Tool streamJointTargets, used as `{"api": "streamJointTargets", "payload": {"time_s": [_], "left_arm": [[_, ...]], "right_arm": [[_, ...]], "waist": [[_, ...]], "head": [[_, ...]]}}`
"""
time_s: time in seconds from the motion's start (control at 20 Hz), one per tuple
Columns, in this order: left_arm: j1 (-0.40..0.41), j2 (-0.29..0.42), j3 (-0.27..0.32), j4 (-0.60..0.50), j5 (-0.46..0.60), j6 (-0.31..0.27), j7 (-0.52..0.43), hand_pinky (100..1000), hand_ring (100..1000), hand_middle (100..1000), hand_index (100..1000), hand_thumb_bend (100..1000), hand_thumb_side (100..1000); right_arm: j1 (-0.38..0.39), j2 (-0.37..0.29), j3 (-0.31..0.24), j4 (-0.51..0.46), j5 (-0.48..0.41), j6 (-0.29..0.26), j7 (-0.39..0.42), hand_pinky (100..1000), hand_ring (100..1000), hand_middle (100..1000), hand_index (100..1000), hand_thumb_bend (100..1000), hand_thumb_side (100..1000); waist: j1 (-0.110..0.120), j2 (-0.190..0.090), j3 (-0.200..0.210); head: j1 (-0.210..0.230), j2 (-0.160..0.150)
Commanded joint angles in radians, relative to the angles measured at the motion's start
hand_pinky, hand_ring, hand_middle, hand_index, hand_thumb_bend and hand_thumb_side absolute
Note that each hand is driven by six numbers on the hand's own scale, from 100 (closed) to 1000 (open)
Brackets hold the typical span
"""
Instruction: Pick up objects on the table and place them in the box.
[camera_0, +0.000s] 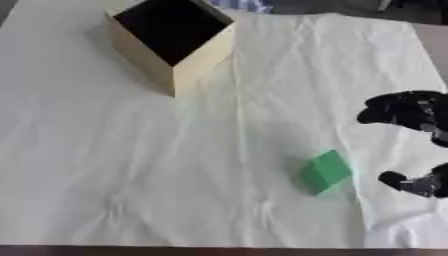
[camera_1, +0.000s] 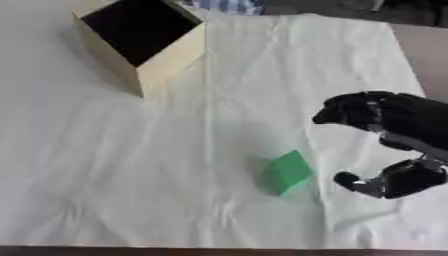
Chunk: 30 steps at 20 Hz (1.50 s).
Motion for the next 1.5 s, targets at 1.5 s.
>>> {"api": "streamJointTargets", "payload": {"time_s": [1.5], "left_arm": [[-0.026, 0.002, -0.027, -0.015, 0.020, 0.002, -0.033, 614, 614, 755, 763, 332, 666]], "right_arm": [[-0.168, -0.018, 0.165, -0.014, -0.034, 0.132, 0.272, 877, 958, 840, 1000, 386, 385]], "waist": [[-0.016, 0.037, 0.037]], "head": [[-0.032, -0.020]]}}
